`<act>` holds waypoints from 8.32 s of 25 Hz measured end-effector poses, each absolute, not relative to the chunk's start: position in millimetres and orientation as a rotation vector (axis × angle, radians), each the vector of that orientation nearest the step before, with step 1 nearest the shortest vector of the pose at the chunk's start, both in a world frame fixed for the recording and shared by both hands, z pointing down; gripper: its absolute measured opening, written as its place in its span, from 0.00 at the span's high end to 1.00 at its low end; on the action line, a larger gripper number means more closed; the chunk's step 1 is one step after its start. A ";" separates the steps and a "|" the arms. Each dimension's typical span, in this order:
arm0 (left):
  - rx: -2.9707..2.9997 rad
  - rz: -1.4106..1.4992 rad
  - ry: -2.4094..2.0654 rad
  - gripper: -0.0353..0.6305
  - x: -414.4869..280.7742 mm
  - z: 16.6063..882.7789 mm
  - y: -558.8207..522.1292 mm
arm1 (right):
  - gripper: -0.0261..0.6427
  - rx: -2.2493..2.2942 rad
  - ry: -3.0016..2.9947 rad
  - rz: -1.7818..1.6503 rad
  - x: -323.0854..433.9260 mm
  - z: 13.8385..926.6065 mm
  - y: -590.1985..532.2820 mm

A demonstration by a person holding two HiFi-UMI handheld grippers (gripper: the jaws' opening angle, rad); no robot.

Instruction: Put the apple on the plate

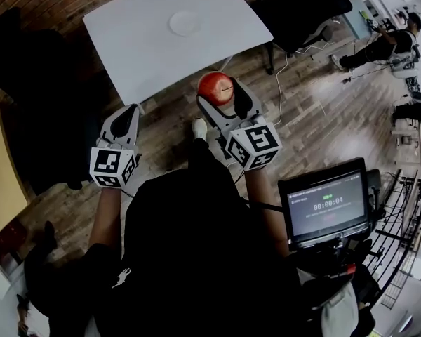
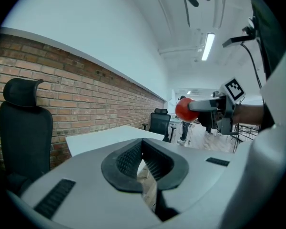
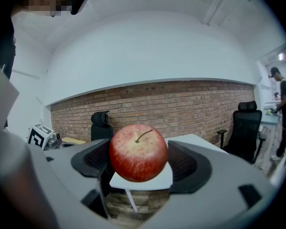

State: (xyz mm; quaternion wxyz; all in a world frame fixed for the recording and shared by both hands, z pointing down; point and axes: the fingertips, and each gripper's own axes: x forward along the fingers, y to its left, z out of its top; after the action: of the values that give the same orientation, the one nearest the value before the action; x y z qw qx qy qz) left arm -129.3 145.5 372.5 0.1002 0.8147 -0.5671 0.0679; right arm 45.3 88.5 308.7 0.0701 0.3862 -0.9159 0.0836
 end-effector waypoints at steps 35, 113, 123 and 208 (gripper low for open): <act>2.196 0.306 -1.799 0.94 -79.6 405.2 -96.0 | 0.39 0.851 -2.795 0.385 69.7 361.1 -184.1; 2.232 0.294 -1.576 0.94 -92.1 424.3 -130.6 | 0.39 0.846 -2.632 0.305 21.8 409.1 -208.4; 2.188 0.314 -1.545 0.94 -97.4 456.0 -134.2 | 0.39 0.755 -2.591 0.284 -3.9 441.5 -217.6; 2.098 0.333 -1.492 0.94 -107.2 499.5 -146.7 | 0.39 0.491 -2.314 0.068 -67.3 556.0 -245.9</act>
State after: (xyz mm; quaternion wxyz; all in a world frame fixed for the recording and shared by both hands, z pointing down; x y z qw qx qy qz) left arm -107.2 -146.7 499.5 0.2695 0.7784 -0.5534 0.1234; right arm -67.3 -245.9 556.0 0.3780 0.1920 -0.9053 0.0267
